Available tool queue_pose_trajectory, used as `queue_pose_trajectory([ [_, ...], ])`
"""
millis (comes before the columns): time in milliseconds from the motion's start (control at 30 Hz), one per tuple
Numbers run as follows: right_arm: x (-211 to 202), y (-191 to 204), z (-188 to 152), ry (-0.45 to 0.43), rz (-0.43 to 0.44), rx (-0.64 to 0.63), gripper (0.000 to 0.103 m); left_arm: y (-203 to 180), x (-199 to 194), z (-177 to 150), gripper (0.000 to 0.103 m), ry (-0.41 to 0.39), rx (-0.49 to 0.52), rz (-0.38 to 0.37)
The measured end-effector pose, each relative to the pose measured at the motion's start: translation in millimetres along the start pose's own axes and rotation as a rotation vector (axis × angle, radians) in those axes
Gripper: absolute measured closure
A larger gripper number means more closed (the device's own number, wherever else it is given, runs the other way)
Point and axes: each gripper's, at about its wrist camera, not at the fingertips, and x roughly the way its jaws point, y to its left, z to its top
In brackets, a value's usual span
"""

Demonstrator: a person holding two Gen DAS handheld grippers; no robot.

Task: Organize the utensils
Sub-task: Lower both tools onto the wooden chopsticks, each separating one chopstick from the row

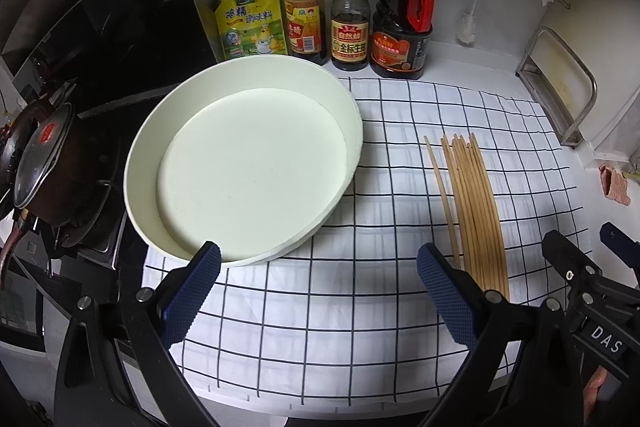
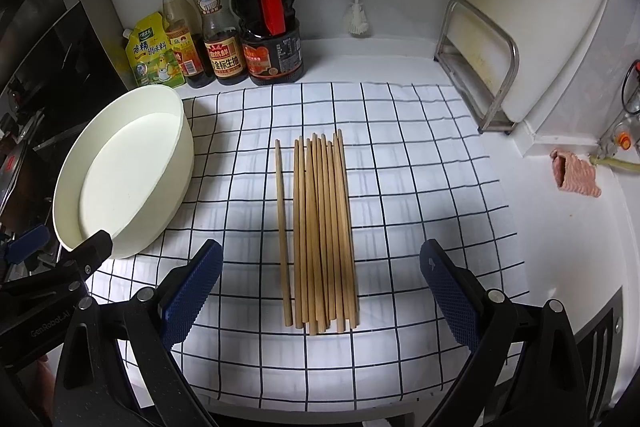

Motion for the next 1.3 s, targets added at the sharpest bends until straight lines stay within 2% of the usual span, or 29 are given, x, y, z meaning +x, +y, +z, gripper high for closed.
queue_pose_trajectory([
  [200, 8.8, -29.1, -8.2, 0.015, 0.000, 0.026, 0.009, -16.4, 7.6, -0.8, 0.006, -0.010, 0.013, -0.063],
  [533, 52.9, -75.5, -20.6, 0.029, 0.009, 0.002, 0.009, -53.2, 43.8, -4.7, 0.006, -0.005, 0.029, -0.117],
  [900, 124.7, -85.3, -16.6, 0.074, 0.035, -0.016, 0.009, -78.3, 93.3, -11.9, 0.006, 0.029, 0.028, -0.095],
  [1300, 145.5, -75.4, -9.1, 0.065, 0.043, -0.072, 0.009, -80.1, 112.4, -15.3, 0.006, 0.042, 0.004, -0.089],
])
